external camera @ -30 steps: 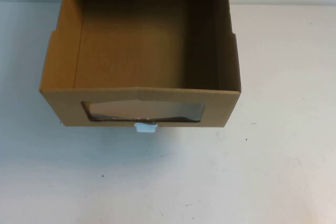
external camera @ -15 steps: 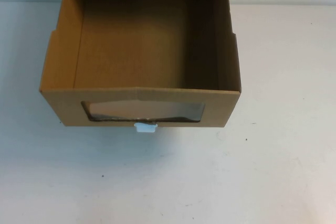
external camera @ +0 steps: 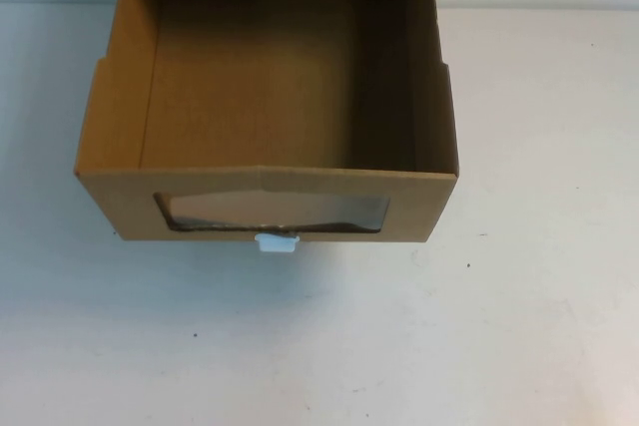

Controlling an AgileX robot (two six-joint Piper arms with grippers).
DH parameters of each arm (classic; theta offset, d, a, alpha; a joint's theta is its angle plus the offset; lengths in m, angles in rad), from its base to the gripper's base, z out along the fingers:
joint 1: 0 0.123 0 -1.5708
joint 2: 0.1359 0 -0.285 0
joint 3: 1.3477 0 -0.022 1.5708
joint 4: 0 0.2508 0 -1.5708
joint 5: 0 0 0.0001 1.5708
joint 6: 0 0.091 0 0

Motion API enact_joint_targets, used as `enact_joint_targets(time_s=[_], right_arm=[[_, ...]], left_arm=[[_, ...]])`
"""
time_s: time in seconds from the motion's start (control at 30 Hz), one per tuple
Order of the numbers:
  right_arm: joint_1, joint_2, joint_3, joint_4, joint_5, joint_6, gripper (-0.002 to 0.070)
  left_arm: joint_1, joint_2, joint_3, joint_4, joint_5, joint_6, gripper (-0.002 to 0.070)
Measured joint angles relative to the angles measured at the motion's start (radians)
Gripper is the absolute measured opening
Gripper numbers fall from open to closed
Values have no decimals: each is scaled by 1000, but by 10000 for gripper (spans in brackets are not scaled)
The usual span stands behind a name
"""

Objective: Close the shoe box

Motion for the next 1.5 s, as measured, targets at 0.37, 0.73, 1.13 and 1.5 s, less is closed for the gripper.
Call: enact_joint_targets(time_s=[0.37,0.73,1.13,1.5], right_arm=[[0,0,0,0,0,0,-13],[0,-1,0,0,0,0,-13],[0,-1,0,0,0,0,-13],[0,-1,0,0,0,0,-13]], left_arm=[[0,206,-309,-25,284,85,-5],[0,911,-1057,-151,552,612,-5],[0,1469,-1745,-194,825,657,-5],[-4,1831,-2093,-208,923,589,-5]])
